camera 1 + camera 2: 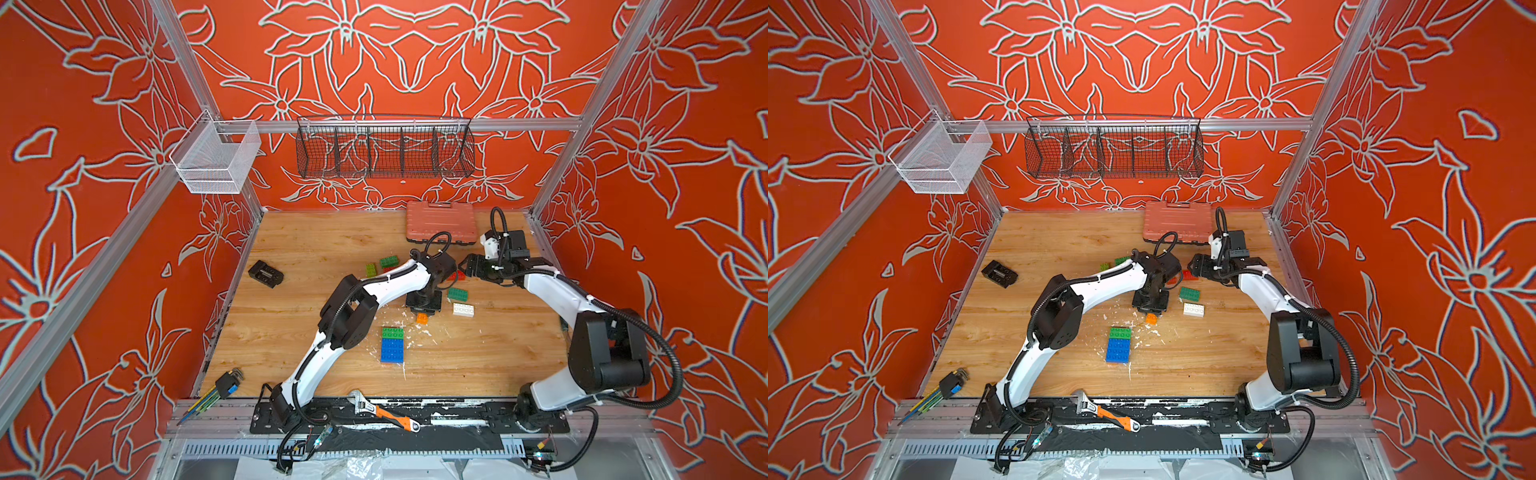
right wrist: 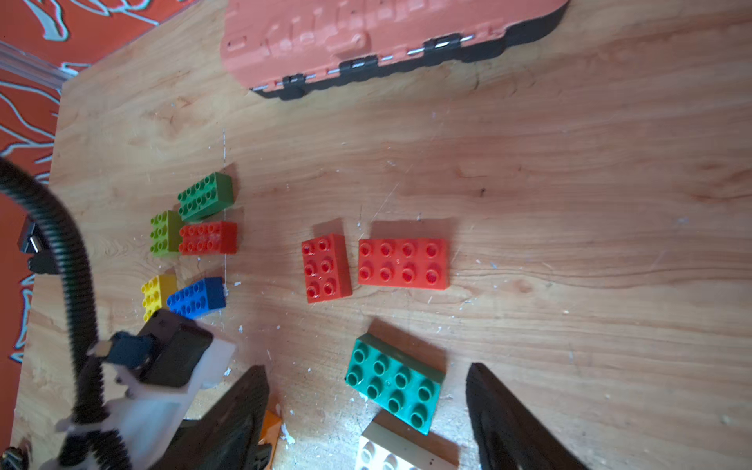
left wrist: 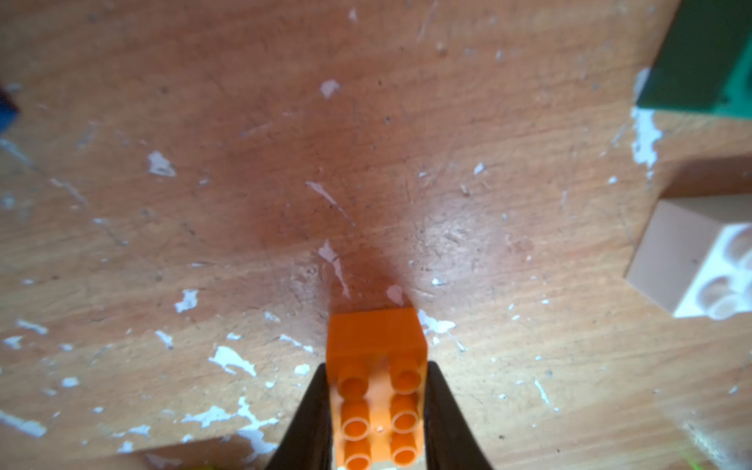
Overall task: Assemble a rectangle with lego
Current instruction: Place the lego brick at the center of the board.
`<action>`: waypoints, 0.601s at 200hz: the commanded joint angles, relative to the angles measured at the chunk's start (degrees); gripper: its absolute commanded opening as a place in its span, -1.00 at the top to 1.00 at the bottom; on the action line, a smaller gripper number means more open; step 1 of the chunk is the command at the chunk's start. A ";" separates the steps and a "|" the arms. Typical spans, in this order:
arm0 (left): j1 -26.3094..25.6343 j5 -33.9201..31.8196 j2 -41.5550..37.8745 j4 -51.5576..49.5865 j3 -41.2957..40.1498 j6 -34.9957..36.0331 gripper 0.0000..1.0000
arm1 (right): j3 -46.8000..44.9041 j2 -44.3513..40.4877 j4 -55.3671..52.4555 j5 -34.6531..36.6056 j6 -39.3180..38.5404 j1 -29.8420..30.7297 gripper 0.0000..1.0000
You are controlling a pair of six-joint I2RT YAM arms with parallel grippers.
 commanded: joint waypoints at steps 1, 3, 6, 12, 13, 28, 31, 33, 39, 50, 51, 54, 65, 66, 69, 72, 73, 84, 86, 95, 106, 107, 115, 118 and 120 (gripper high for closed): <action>0.95 2.09 -2.34 3.16 -2.18 1.09 0.76 | 1.71 0.50 -2.32 1.36 -1.39 0.99 -0.57; 1.02 2.19 -2.29 3.26 -2.33 1.17 0.76 | 1.71 0.51 -2.37 1.41 -1.41 0.98 -0.57; 1.08 2.31 -2.35 3.49 -2.58 1.18 0.76 | 1.77 0.52 -2.54 1.50 -1.42 1.16 -0.57; 1.21 2.51 -2.42 3.86 -3.11 1.24 0.75 | 1.80 0.49 -2.68 1.80 -1.47 1.29 -0.57; 1.21 2.56 -2.39 3.98 -3.15 1.24 0.75 | 1.80 0.49 -2.68 1.80 -1.47 1.29 -0.57; 1.44 2.72 -2.54 4.38 -3.79 1.21 0.75 | 1.96 0.55 -3.14 2.15 -1.70 1.57 -0.57; 1.46 2.49 -2.52 4.37 -3.80 1.08 0.75 | 1.97 0.56 -3.13 2.22 -1.74 1.58 -0.57; 1.48 2.46 -2.53 4.33 -3.81 0.99 0.75 | 1.97 0.64 -3.19 2.24 -1.77 1.64 -0.57; 1.48 2.42 -2.50 4.22 -3.81 1.03 0.75 | 2.05 0.63 -3.31 2.43 -1.78 1.73 -0.57; 1.57 2.60 -2.53 4.19 -3.94 1.09 0.71 | 2.22 0.78 -3.56 2.52 -1.87 1.93 -0.57; 1.57 2.65 -2.54 4.23 -3.96 1.03 0.71 | 2.23 0.83 -3.56 2.52 -1.87 1.93 -0.57; 1.57 2.69 -2.54 4.14 -3.95 1.00 0.69 | 2.23 0.86 -3.67 2.60 -1.95 1.99 -0.57; 1.57 2.70 -2.59 3.88 -3.98 0.86 0.60 | 2.24 1.04 -3.66 2.76 -2.03 2.10 -0.57; 1.57 2.70 -2.61 3.85 -3.98 0.87 0.59 | 2.24 1.09 -3.65 2.77 -2.04 2.11 -0.57; 1.57 2.74 -2.59 3.89 -4.05 0.80 0.55 | 2.28 1.07 -3.69 2.77 -2.05 2.18 -0.57; 1.57 2.78 -2.62 3.84 -4.14 0.74 0.51 | 2.32 1.12 -3.77 2.84 -2.05 2.19 -0.57; 1.57 2.78 -2.67 3.88 -4.19 0.68 0.49 | 2.32 1.17 -3.80 2.81 -2.05 2.19 -0.57; 1.57 2.78 -3.05 4.08 -4.80 0.35 0.30 | 2.41 1.20 -3.93 2.77 -2.09 2.28 -0.57; 1.57 2.78 -3.06 4.13 -4.89 0.24 0.28 | 2.41 1.22 -4.05 2.77 -2.08 2.24 -0.57; 1.55 2.78 -3.32 4.18 -5.31 0.09 0.20 | 2.42 1.02 -4.10 2.82 -2.16 2.37 -0.57; 1.48 2.48 -3.44 4.10 -5.54 -0.15 0.11 | 2.49 0.72 -4.26 2.93 -2.37 2.39 -0.57; 1.48 2.46 -3.52 4.14 -5.56 -0.12 0.10 | 2.50 0.71 -4.26 2.98 -2.39 2.42 -0.57; 1.48 2.14 -3.71 3.99 -5.57 -0.10 0.04 | 2.50 0.45 -4.36 3.08 -2.46 2.39 -0.58; 1.48 1.90 -3.83 3.88 -5.57 -0.16 0.02 | 2.52 0.29 -4.43 3.04 -2.48 2.43 -0.58; 1.48 1.71 -3.89 3.82 -5.52 -0.17 0.01 | 2.44 0.26 -4.54 3.04 -2.46 2.43 -0.58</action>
